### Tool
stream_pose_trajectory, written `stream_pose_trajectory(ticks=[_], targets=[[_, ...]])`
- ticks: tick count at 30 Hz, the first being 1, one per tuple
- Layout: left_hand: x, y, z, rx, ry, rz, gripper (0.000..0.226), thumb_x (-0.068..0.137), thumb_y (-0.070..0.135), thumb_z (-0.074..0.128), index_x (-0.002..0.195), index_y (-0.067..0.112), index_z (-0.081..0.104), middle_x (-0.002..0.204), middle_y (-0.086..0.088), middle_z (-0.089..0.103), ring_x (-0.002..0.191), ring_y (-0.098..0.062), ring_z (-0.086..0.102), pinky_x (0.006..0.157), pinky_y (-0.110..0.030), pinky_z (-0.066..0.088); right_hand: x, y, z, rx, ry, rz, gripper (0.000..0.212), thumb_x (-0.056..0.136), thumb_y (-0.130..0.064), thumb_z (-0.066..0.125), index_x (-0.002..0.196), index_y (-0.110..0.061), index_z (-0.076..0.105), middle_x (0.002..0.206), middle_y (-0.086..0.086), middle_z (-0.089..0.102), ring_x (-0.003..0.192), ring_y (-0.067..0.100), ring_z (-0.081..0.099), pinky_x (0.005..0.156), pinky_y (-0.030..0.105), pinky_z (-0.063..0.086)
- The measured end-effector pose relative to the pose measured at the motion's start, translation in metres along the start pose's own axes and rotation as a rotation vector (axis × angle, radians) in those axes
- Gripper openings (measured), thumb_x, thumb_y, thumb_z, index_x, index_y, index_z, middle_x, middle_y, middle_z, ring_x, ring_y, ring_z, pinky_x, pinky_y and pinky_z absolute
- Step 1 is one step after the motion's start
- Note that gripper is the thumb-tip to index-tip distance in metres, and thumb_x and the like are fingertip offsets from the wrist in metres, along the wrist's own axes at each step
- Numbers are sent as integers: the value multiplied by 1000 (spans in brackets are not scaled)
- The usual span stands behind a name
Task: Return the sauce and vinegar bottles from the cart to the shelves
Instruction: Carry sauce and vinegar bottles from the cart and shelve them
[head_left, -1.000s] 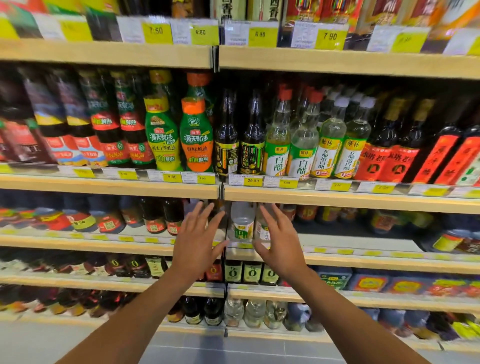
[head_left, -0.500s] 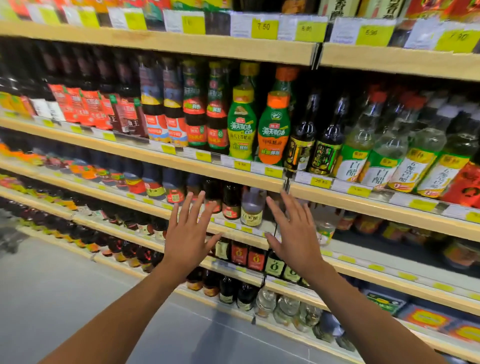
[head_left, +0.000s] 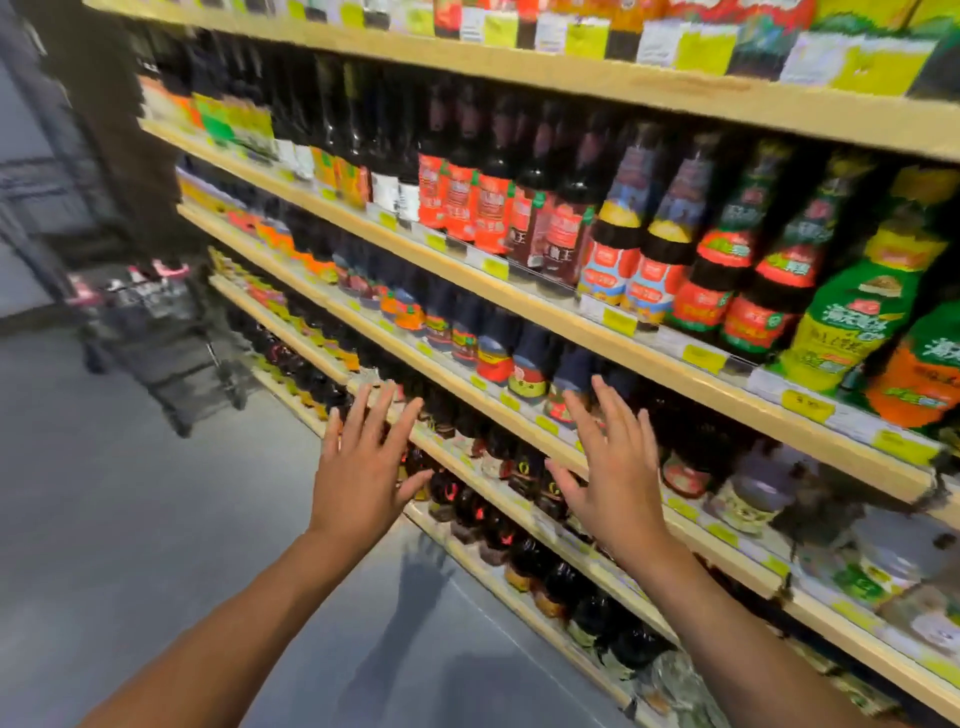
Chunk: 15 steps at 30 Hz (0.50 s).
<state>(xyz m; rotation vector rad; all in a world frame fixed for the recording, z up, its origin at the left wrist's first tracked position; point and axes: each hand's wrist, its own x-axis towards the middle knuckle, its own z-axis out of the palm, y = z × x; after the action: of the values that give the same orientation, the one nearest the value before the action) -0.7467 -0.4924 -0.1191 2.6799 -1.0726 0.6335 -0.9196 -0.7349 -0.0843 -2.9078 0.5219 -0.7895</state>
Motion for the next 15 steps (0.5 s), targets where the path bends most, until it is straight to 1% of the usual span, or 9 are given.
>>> stream_pose_trajectory(ticks=[4,7,9,12,15], targets=[[-5,-85,-5,-10,-22,-90,88,85,66,60,158,27,29,167,-8,21,154,-34,19,119,-58,27,42,-66,36,29,-24,-26,85,89,-50,67,159,-32,22,167,4,15,153,26,19,124,56,15],[-9,-135,-7,2,-38,-149,85,88,62,59,159,27,25,168,-7,18,155,-33,16,121,-58,25,73,-109,62,79,-26,-57,85,86,-47,72,157,-31,28,166,5,19,151,29,23,123,56,16],[-11,-162,-7,-7,-29,-185,83,90,60,57,159,28,23,168,-7,18,155,-32,14,121,-57,23,92,-134,79,96,-35,-98,86,85,-46,74,157,-29,29,166,5,20,151,29,25,122,57,16],[-7,-199,-3,7,-32,-243,83,90,62,53,159,29,22,168,-7,17,155,-31,13,122,-57,22,123,-167,105,137,-51,-166,86,86,-46,73,157,-28,28,166,5,18,151,28,23,121,58,18],[3,-231,7,0,-33,-290,86,88,61,59,159,29,22,168,-6,17,156,-30,12,123,-56,20,157,-195,133,182,-73,-211,86,87,-45,73,158,-30,26,167,3,16,152,27,21,122,57,18]])
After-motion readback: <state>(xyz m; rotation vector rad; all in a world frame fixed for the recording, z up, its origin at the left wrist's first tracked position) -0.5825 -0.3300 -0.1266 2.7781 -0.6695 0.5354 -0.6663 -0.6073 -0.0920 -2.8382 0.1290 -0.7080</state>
